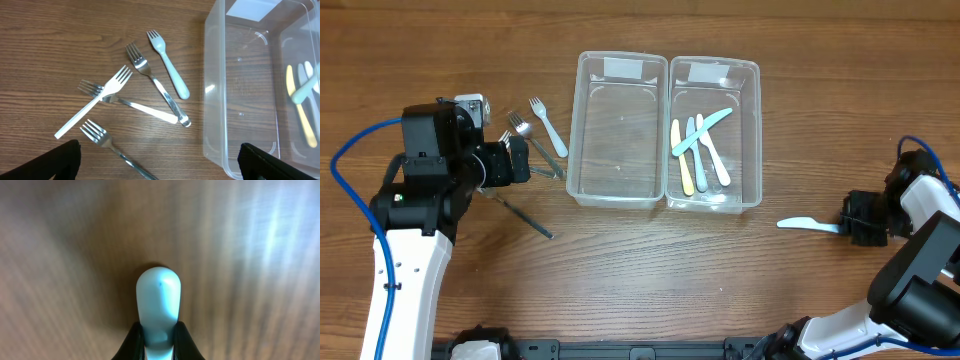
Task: Pack container
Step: 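Carry light-blue knife into right container and release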
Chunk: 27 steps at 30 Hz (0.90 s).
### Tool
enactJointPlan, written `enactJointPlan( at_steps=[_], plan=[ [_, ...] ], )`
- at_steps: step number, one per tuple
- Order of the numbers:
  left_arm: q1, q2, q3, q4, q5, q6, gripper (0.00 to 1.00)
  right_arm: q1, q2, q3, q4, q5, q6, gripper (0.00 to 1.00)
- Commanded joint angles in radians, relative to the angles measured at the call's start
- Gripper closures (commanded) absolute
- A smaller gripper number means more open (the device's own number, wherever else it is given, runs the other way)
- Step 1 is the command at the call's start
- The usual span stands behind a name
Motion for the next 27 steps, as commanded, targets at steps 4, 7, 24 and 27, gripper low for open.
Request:
enactJointPlan(
  at_steps=[4, 7, 24, 27],
  plan=[
    [0.003, 0.008, 0.026, 0.001, -0.004, 0.018, 0.0, 0.035, -0.156, 0.13, -0.01, -0.118, -0.248, 0.96],
    [0.003, 0.008, 0.026, 0.001, -0.004, 0.018, 0.0, 0.075, -0.243, 0.177, -0.012, -0.137, -0.306, 0.96],
    [0.003, 0.008, 0.026, 0.001, -0.004, 0.018, 0.0, 0.677, -0.293, 0.337, 0.065, -0.236, -0.872, 0.96],
    [0.004, 0.008, 0.026, 0.001, -0.004, 0.019, 0.0, 0.745, -0.176, 0.337, 0.125, -0.14, -0.871, 0.96]
  ],
)
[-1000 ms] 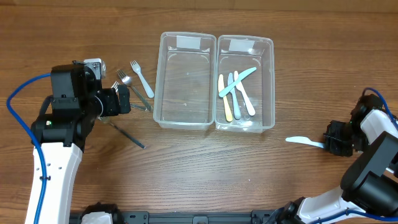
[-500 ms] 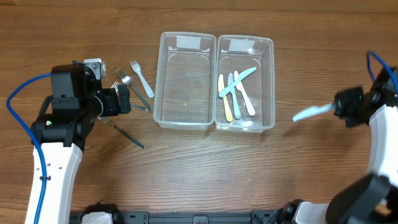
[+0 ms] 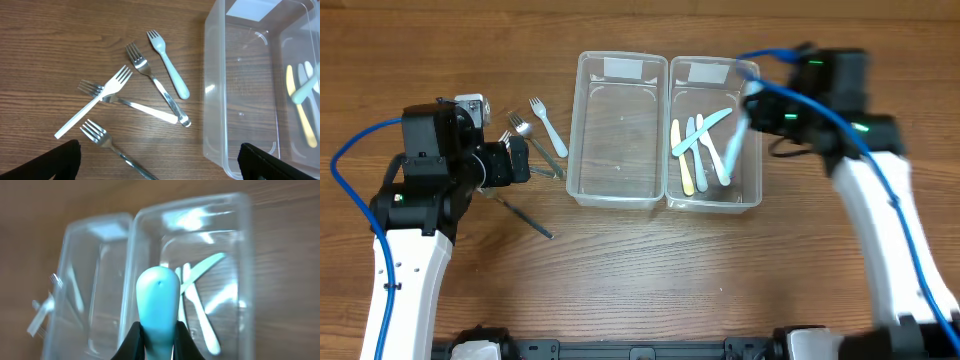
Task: Pack container
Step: 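Carry light-blue knife into right container and release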
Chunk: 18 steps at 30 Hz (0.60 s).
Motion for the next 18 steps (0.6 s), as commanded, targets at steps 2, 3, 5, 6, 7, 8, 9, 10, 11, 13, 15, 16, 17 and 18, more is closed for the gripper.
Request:
enactJointPlan(
  at_steps=[2, 3, 5, 6, 7, 8, 9, 10, 11, 13, 15, 16, 17, 18],
  plan=[
    [0.001, 0.008, 0.026, 0.0, -0.003, 0.018, 0.0, 0.061, 0.162, 0.006, 0.074, 0.096, -0.089, 0.96],
    [0.001, 0.008, 0.026, 0.0, -0.005, 0.019, 0.0, 0.065, 0.193, 0.006, 0.087, 0.091, -0.089, 0.96],
    [0.002, 0.008, 0.026, 0.001, -0.004, 0.018, 0.0, 0.069, 0.242, 0.006, 0.095, 0.089, -0.089, 0.89],
    [0.002, 0.008, 0.026, 0.0, -0.004, 0.018, 0.0, 0.069, 0.25, 0.006, 0.093, 0.086, -0.088, 0.74],
    [0.002, 0.008, 0.026, 0.0, -0.004, 0.018, 0.0, 0.069, 0.25, 0.006, 0.093, 0.071, -0.087, 0.51],
    [0.002, 0.008, 0.026, 0.001, -0.004, 0.019, 0.0, 0.069, 0.239, 0.011, 0.092, 0.042, -0.088, 0.38],
    [0.002, 0.008, 0.026, 0.0, -0.004, 0.019, 0.0, 0.067, 0.227, 0.02, 0.09, 0.021, -0.087, 0.32],
    [0.003, 0.008, 0.026, 0.0, -0.004, 0.018, 0.0, 0.065, 0.21, 0.034, 0.08, 0.007, -0.088, 0.28],
    [0.003, 0.008, 0.026, 0.0, -0.004, 0.019, 0.0, 0.065, 0.195, 0.048, 0.07, 0.003, -0.087, 0.23],
    [0.003, 0.008, 0.026, 0.0, -0.004, 0.018, 0.0, 0.064, 0.144, 0.108, 0.022, 0.003, -0.087, 0.06],
    [0.003, 0.008, 0.026, 0.0, -0.004, 0.019, 0.0, 0.059, 0.096, 0.176, -0.03, 0.004, -0.087, 0.0],
    [0.003, 0.008, 0.026, 0.002, -0.008, 0.019, 0.0, 0.053, 0.072, 0.214, -0.056, 0.007, -0.087, 0.0],
    [0.003, 0.008, 0.026, 0.005, -0.023, 0.019, 0.0, 0.045, 0.05, 0.251, -0.08, 0.008, -0.087, 0.0],
    [0.003, 0.008, 0.026, 0.005, -0.045, 0.019, 0.0, 0.029, 0.023, 0.295, -0.111, 0.011, -0.084, 0.0]
  ],
)
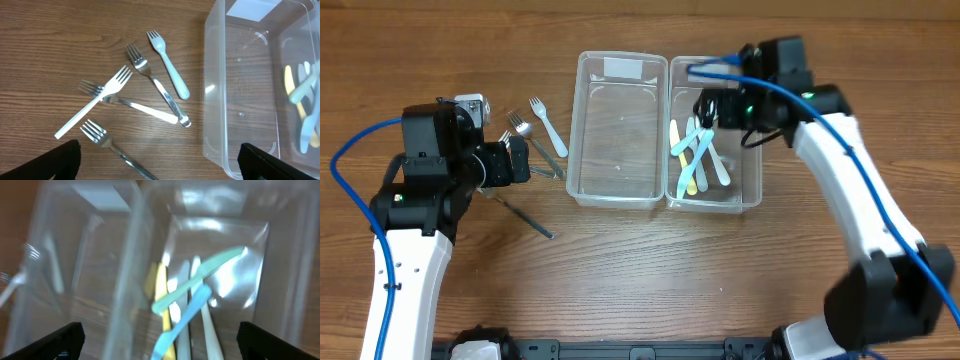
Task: Pack container
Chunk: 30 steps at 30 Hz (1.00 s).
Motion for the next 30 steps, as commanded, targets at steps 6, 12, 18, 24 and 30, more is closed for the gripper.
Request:
enactJointPlan(
  at_steps=[6, 12, 18, 24, 30],
  plan=[
    [0.003, 0.008, 0.026, 0.0, -0.028, 0.0, 0.0, -0.157, -0.266, 0.253, -0.113, 0.002, 0.002, 0.0],
    [0.003, 0.008, 0.026, -0.09, 0.055, -0.016, 0.0, -0.304, -0.357, 0.253, -0.184, 0.005, 0.053, 0.0],
    [0.003, 0.008, 0.026, -0.101, -0.064, -0.146, 0.0, -0.369, -0.346, 0.253, -0.289, 0.102, 0.053, 0.0],
    [0.017, 0.022, 0.06, -0.108, -0.138, -0.076, 0.0, -0.369, -0.328, 0.252, -0.332, 0.142, 0.053, 0.0],
    [0.059, 0.11, 0.222, -0.175, -0.314, 0.073, 0.0, -0.369, -0.328, 0.252, -0.34, 0.142, 0.053, 0.0]
  ],
)
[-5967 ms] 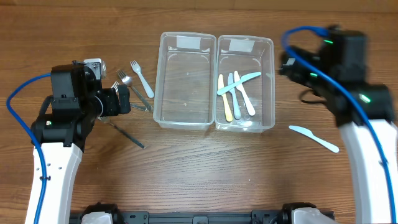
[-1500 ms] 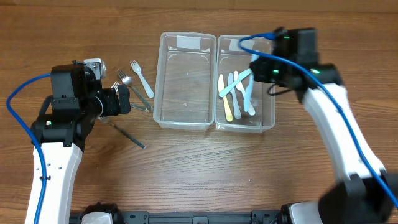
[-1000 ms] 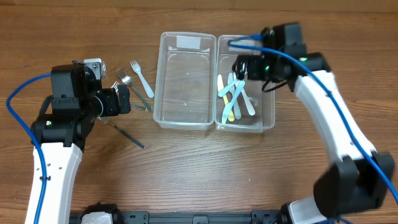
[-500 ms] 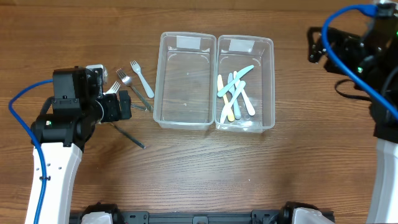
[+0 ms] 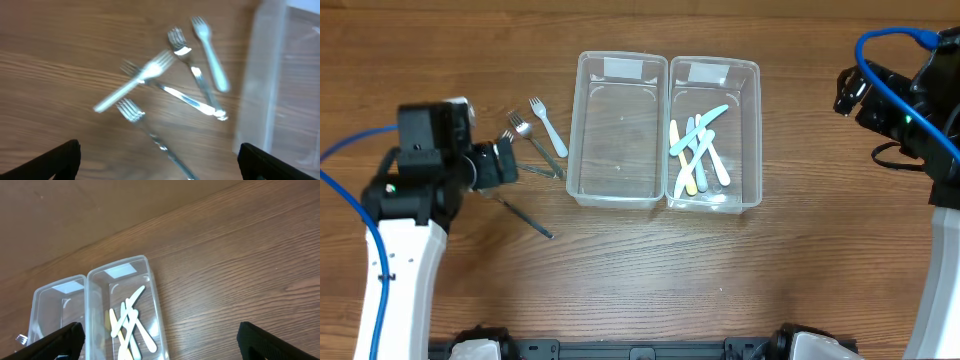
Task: Pack container
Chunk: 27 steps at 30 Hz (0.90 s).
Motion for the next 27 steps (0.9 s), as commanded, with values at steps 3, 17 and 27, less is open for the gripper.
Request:
enactJointPlan(
  at_steps=[3, 17, 27],
  plan=[
    [0.072, 0.152, 0.24, -0.091, -0.116, 0.161, 0.0, -0.002, -0.003, 0.006, 0.002, 0.018, 0.003, 0.0],
    [0.14, 0.615, 0.424, -0.156, 0.017, 0.609, 0.21, -0.002, -0.003, 0.006, 0.002, 0.017, 0.003, 0.0],
    [0.085, 0.817, 0.424, -0.118, -0.037, 0.764, 0.34, -0.002, -0.003, 0.006, 0.002, 0.017, 0.003, 0.0]
  ],
)
